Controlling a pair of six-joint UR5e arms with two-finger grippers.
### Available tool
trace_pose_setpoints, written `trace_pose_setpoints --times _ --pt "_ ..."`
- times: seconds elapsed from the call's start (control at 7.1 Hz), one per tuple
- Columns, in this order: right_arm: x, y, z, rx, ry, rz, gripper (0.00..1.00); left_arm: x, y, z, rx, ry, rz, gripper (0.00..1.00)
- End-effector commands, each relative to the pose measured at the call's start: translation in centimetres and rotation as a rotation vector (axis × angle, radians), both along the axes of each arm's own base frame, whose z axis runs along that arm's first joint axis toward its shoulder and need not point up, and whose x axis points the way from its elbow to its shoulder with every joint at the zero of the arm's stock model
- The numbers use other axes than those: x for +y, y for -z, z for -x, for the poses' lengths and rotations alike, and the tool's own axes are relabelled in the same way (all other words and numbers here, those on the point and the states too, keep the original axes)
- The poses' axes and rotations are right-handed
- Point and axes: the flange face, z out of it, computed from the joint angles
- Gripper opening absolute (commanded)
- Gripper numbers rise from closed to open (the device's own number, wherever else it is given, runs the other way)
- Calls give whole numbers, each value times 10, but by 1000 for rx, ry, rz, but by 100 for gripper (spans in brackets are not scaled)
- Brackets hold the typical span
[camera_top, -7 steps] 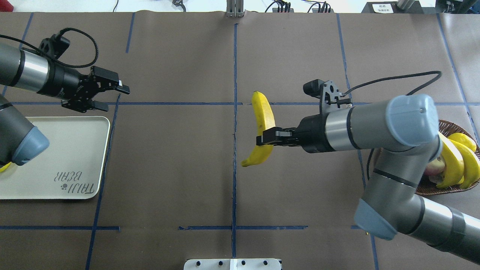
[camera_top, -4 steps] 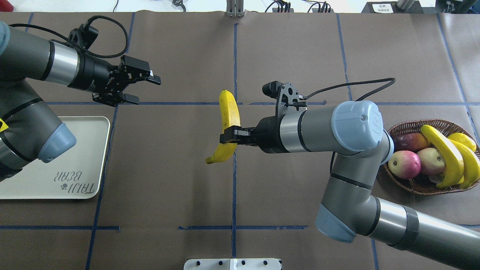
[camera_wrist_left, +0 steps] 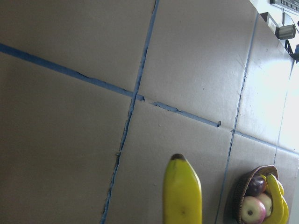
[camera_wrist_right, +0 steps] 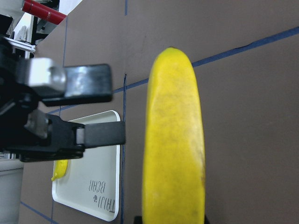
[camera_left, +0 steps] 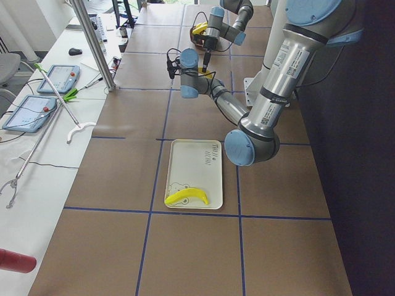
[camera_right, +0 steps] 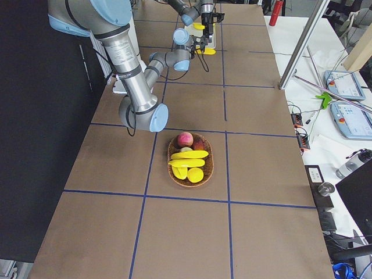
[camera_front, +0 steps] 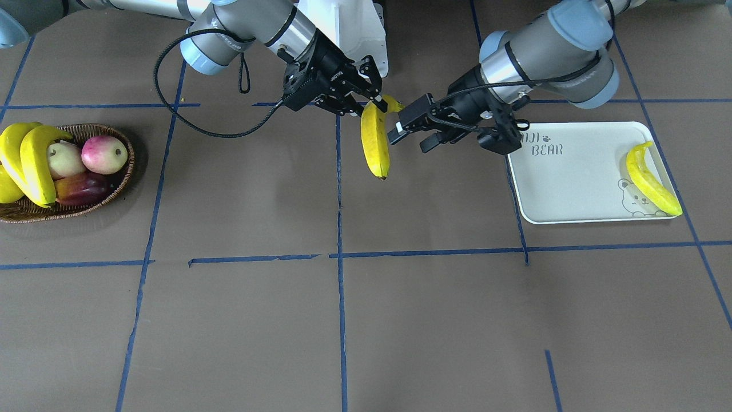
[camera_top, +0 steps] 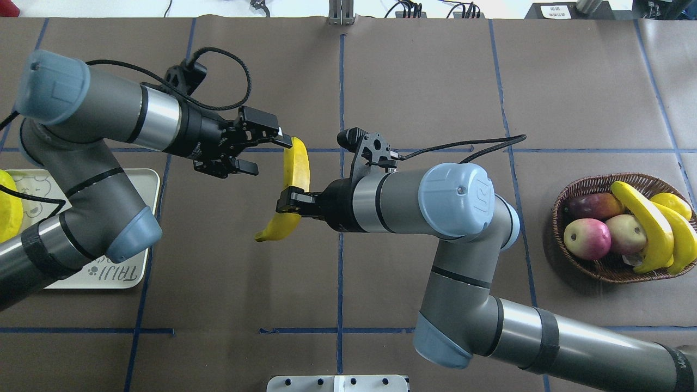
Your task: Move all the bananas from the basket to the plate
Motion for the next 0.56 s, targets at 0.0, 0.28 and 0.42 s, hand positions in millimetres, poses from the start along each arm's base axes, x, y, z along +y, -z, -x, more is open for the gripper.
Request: trace_pose_setpoints --times 0.0,0.28,0.42 --pt "6 9 12 -5 -4 -1 4 12 4 -25 -2 -23 17 100" --pt "9 9 12 -8 0 -3 5 18 3 -34 -5 -17 19 76" --pt "9 9 12 -7 0 -7 5 18 1 -34 -7 -17 23 51"
